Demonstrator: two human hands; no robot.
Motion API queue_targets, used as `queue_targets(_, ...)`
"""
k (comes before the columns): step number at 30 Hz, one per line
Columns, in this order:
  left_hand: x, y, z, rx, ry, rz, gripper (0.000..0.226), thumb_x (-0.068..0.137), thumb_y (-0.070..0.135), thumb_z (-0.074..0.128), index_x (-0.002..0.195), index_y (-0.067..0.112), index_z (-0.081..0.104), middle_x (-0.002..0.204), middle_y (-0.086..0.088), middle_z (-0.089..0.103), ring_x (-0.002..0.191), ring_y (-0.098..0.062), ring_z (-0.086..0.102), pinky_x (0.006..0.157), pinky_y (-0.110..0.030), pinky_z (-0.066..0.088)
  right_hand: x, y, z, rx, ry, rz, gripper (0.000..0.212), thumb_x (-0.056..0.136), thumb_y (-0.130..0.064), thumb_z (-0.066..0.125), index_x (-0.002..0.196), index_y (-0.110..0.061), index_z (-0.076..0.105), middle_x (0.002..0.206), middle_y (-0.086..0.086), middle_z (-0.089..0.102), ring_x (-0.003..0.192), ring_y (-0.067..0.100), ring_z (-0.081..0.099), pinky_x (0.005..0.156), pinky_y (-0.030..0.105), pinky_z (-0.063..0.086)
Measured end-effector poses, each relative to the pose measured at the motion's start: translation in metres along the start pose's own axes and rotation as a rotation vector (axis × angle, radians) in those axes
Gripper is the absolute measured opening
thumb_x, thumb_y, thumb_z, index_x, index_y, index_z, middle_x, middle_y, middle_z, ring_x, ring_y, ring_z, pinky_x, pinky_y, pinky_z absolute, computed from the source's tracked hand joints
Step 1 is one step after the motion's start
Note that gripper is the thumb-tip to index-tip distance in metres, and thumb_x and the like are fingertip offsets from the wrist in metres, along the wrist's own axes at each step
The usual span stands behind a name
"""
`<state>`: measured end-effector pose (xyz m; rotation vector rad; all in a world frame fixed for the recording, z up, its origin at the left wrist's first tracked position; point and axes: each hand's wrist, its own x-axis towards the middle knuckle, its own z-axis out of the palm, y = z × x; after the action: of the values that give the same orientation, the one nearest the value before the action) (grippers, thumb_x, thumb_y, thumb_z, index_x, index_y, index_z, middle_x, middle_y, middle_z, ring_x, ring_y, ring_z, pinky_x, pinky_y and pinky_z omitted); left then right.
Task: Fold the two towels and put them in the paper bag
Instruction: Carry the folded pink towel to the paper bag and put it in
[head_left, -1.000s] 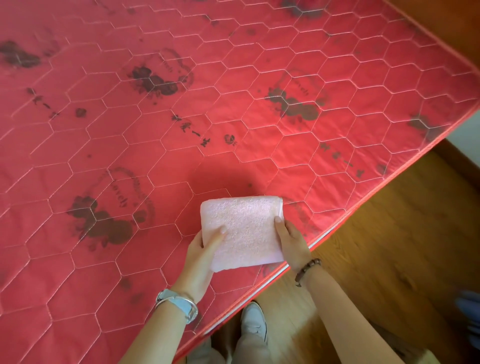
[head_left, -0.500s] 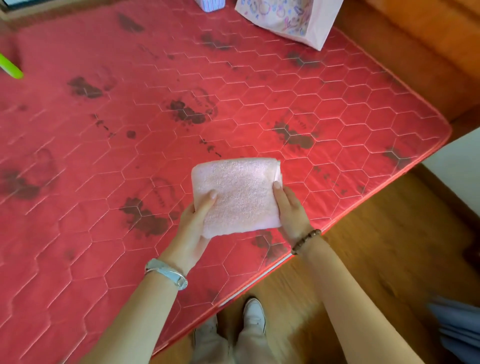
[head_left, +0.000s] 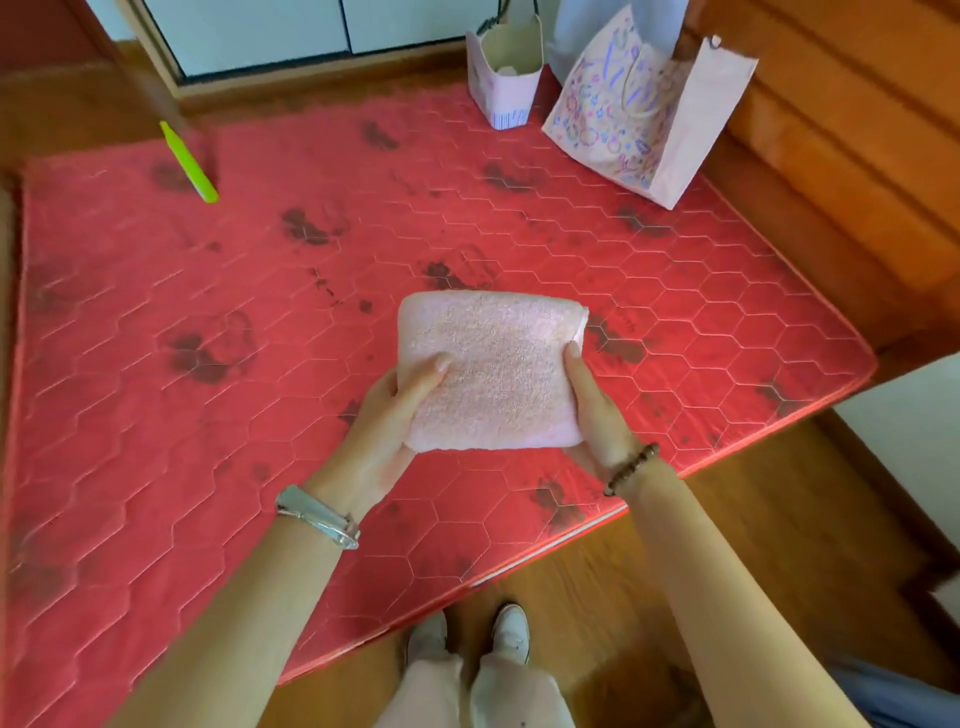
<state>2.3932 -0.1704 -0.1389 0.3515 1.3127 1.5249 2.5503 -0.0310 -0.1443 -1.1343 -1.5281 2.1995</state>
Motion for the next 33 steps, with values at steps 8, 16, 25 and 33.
queue_targets(8, -0.051, 0.048, -0.017, 0.056, 0.028, 0.009, 0.053, 0.090, 0.042, 0.068, 0.135, 0.016, 0.056, 0.127, -0.003, 0.069, 0.118, -0.022, 0.066, 0.086, -0.038, 0.055, -0.038, -0.045, 0.040, -0.031, 0.057, -0.108, 0.041, 0.099, -0.037, 0.047, 0.131, -0.013, 0.054, 0.128, 0.008, 0.065, 0.115, 0.022, 0.065, 0.100, 0.043, 0.051)
queue_targets(16, -0.092, 0.091, -0.039, -0.023, 0.093, 0.019, 0.045, 0.092, 0.035, 0.060, 0.131, 0.013, 0.058, 0.125, -0.005, 0.071, 0.116, -0.022, 0.067, 0.094, -0.040, 0.055, -0.055, -0.089, 0.083, -0.042, -0.067, -0.092, 0.044, 0.095, -0.038, 0.055, 0.127, -0.008, 0.056, 0.122, 0.010, 0.069, 0.110, 0.024, 0.068, 0.094, 0.043, 0.055)
queue_targets(25, -0.149, 0.125, -0.075, -0.044, 0.269, 0.062, 0.050, 0.088, 0.039, 0.062, 0.130, 0.013, 0.060, 0.121, -0.001, 0.073, 0.111, -0.017, 0.070, 0.081, -0.028, 0.059, -0.048, -0.103, 0.144, -0.184, -0.194, -0.183, 0.066, 0.079, -0.061, 0.065, 0.127, -0.017, 0.057, 0.122, 0.002, 0.069, 0.111, 0.021, 0.067, 0.099, 0.049, 0.051)
queue_targets(33, -0.209, 0.097, -0.078, -0.126, 0.576, 0.100, 0.041, 0.091, 0.040, 0.062, 0.120, 0.013, 0.064, 0.112, -0.003, 0.076, 0.105, -0.019, 0.072, 0.086, -0.032, 0.057, -0.053, -0.085, 0.180, -0.236, -0.432, -0.112, 0.075, 0.070, -0.068, 0.069, 0.127, -0.020, 0.058, 0.123, -0.001, 0.069, 0.113, 0.018, 0.066, 0.100, 0.047, 0.050)
